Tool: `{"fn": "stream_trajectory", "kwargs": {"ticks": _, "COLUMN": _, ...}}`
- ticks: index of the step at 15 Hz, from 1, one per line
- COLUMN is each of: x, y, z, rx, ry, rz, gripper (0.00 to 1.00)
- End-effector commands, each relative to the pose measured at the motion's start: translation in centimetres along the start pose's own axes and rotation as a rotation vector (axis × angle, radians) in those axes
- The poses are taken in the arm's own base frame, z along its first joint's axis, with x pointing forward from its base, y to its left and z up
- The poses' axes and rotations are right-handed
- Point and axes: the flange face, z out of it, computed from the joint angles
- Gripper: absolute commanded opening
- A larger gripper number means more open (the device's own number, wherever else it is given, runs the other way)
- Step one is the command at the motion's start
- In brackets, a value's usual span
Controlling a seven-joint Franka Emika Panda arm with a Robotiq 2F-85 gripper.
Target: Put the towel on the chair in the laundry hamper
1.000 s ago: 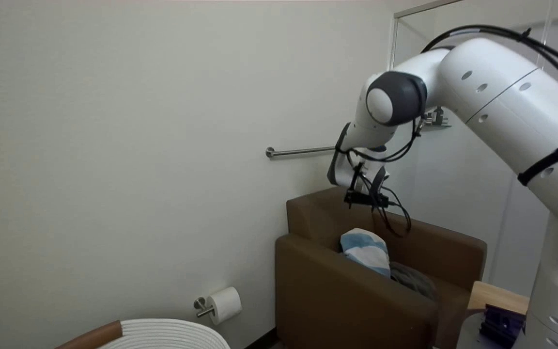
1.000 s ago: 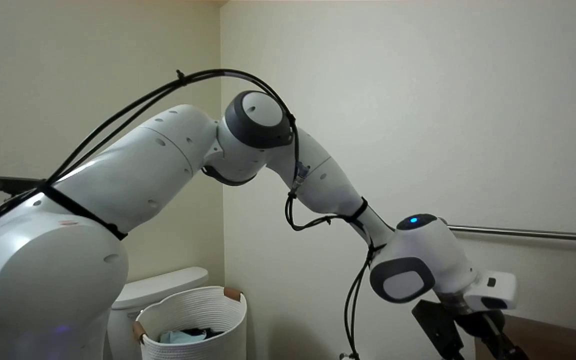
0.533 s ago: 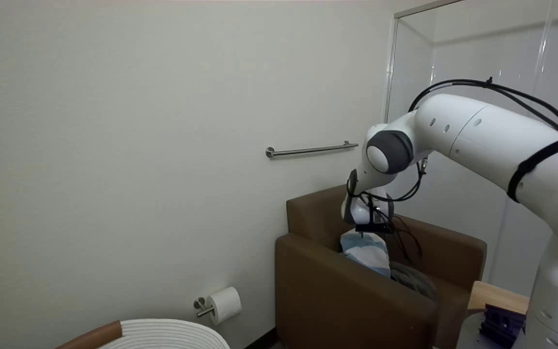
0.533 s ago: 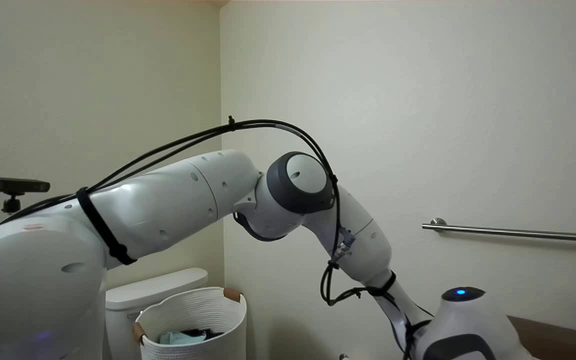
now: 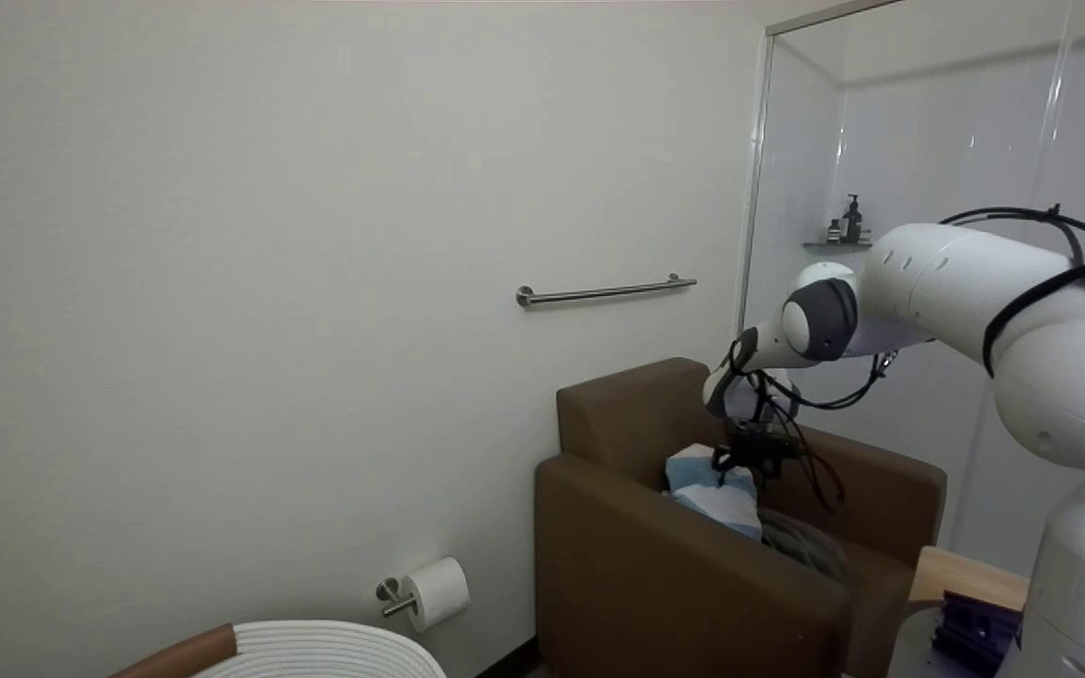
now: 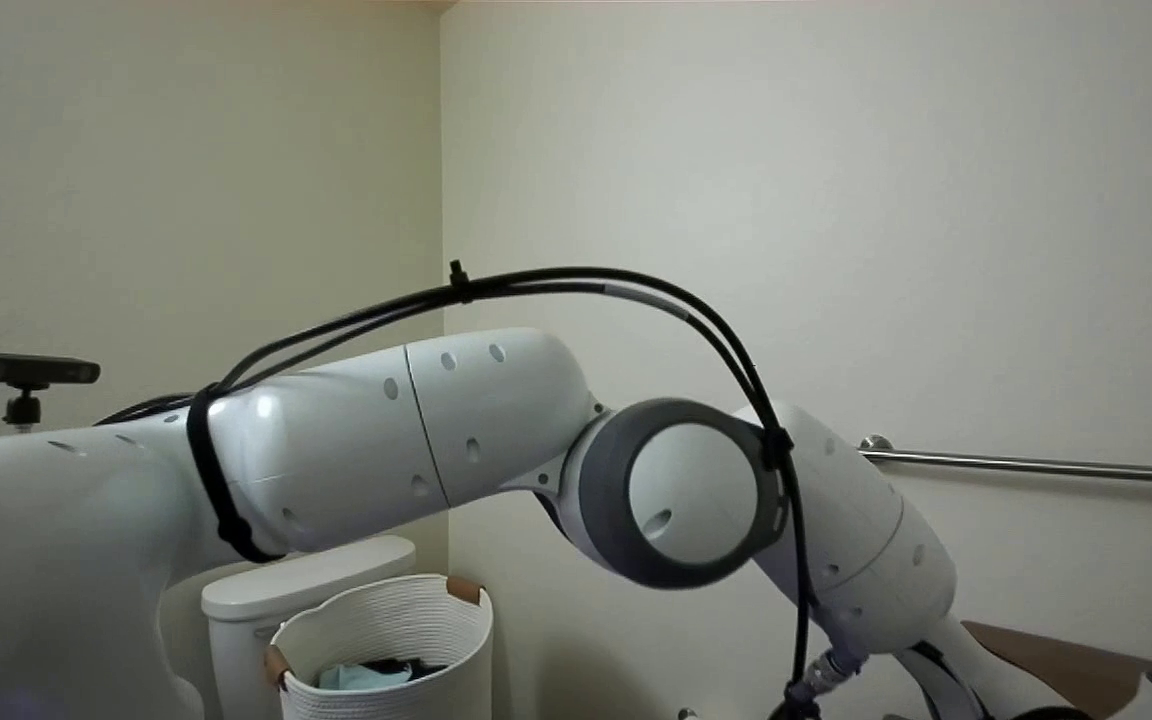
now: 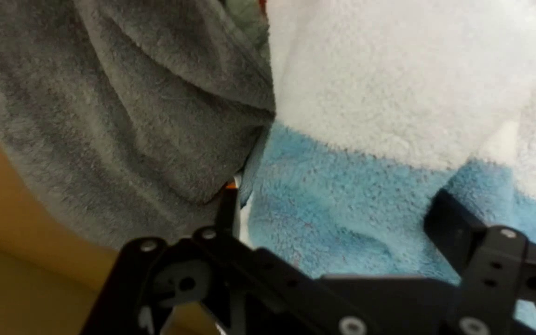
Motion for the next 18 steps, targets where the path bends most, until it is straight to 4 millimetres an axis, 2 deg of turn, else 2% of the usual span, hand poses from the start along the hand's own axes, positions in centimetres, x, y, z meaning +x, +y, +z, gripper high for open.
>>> {"fn": "stream_trajectory", "kwargs": {"ticks": 1, "x": -0.3, "y": 0.6, "z": 3.6, "rx": 0.108, "ry": -0.123, "rz": -0.107, "gripper": 1.0}}
{"fn": "stream_trajectory", "kwargs": {"ticks": 2, "x": -0.6, "y": 0.8, "z": 4.4, "rx": 0.14, "ry": -0.161, "rz": -0.13, "gripper": 1.0}}
{"fn": "stream_trajectory", "kwargs": {"ticks": 3, "x": -0.9, "y": 0.8, "z": 4.8, "rx": 0.168, "ry": -0.2, "rz": -0.16, "gripper": 0.75}}
{"fn": "stream_trajectory", "kwargs": {"ticks": 4, "x": -1.0, "y": 0.7, "z": 4.9, "rx": 0.191, "ry": -0.233, "rz": -0.192, "gripper": 0.74}}
{"fn": "stream_trajectory", "kwargs": {"ticks": 5, "x": -1.4, "y": 0.5, "z": 4.0, "rx": 0.214, "ry": -0.265, "rz": -0.229, "gripper": 0.67}}
{"fn": "stream_trajectory", "kwargs": {"ticks": 7, "x": -1.4, "y": 0.3, "z": 3.6, "rx": 0.239, "ry": -0.295, "rz": -0.279, "gripper": 0.54}}
{"fn": "stream_trajectory", "kwargs": {"ticks": 13, "x": 0.2, "y": -1.2, "z": 0.0, "rx": 0.28, "ry": -0.318, "rz": -0.376, "gripper": 0.13}}
{"fn": "stream_trajectory", "kwargs": {"ticks": 16, "x": 0.6, "y": -2.4, "z": -1.9, "rx": 0.314, "ry": -0.35, "rz": -0.375, "gripper": 0.08}}
{"fn": "stream_trajectory", "kwargs": {"ticks": 18, "x": 1.6, "y": -3.7, "z": -4.3, "rx": 0.311, "ry": -0.334, "rz": -0.377, "gripper": 0.07}}
